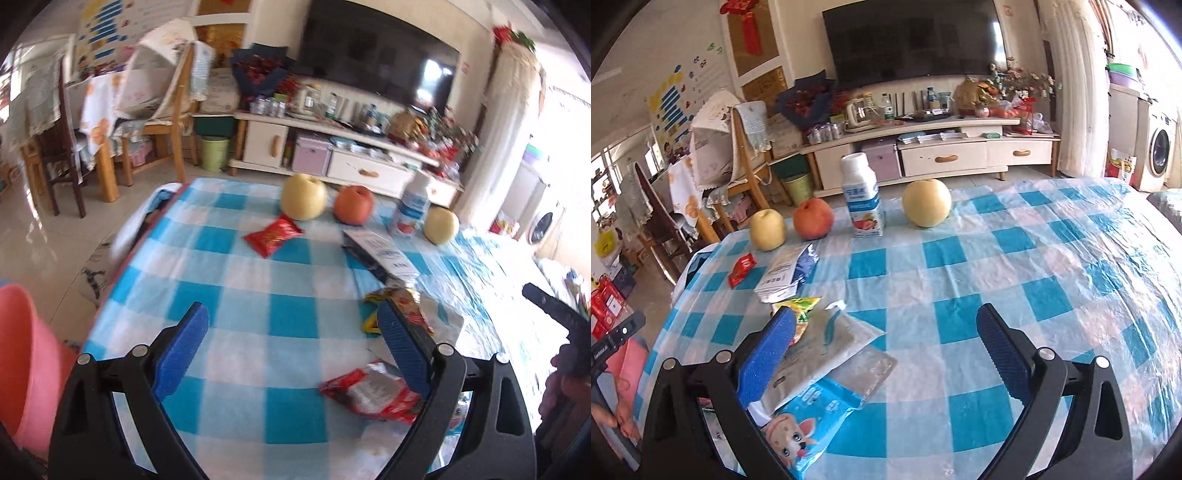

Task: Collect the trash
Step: 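Move both tools back over the table toward the remaining wrappers, then grasp the small red snack packet with the left tool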

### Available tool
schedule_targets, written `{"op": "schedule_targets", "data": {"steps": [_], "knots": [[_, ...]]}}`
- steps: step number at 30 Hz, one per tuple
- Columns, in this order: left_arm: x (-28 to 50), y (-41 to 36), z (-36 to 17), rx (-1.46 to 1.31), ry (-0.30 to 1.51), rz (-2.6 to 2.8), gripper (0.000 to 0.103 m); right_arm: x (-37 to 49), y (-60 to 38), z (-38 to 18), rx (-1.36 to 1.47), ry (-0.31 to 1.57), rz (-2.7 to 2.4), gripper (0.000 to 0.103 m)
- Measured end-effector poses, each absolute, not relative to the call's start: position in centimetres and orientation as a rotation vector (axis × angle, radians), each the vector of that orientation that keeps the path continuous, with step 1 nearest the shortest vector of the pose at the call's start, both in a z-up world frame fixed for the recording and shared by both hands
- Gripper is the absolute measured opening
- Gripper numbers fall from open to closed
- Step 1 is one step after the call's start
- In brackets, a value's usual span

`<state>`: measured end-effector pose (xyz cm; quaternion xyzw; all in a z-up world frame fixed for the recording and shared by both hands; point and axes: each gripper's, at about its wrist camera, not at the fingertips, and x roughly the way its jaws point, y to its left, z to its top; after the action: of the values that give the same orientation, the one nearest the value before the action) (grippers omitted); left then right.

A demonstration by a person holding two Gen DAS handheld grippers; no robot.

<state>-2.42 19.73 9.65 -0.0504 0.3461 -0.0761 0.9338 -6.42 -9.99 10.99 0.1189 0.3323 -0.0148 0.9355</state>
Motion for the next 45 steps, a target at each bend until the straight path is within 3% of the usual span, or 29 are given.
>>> {"op": "schedule_targets", "data": {"steps": [6, 15, 19, 29, 37, 45], "knots": [[2.5, 15.6, 10.3, -0.038, 0.742, -0.194, 0.093, -5.5, -11.3, 10.6, 0.279, 0.716, -0.017, 0.097], [12.1, 17.1, 5.9, 0.175, 0.845, -0.163, 0.093, -5.0, -11.8, 10.4, 0.297, 0.740, 0.039, 0.097], [14.6, 18.0, 4.5, 0.174, 0.870, -0.172, 0.080, -4.1, -11.9, 9.8, 0.309, 0.776, 0.059, 0.097], [18.2, 18.1, 1.4, 0.218, 0.909, -0.176, 0.077, -3.3, -10.8, 8.2, 0.307, 0.838, 0.097, 0.097], [19.5, 17.9, 0.9, 0.211, 0.905, -0.201, 0.061, -3.1, -9.2, 7.6, 0.266, 0.853, 0.133, 0.097], [19.0, 17.5, 0.9, 0.176, 0.880, -0.193, 0.036, -3.2, -7.9, 7.7, 0.234, 0.848, 0.198, 0.097]]}}
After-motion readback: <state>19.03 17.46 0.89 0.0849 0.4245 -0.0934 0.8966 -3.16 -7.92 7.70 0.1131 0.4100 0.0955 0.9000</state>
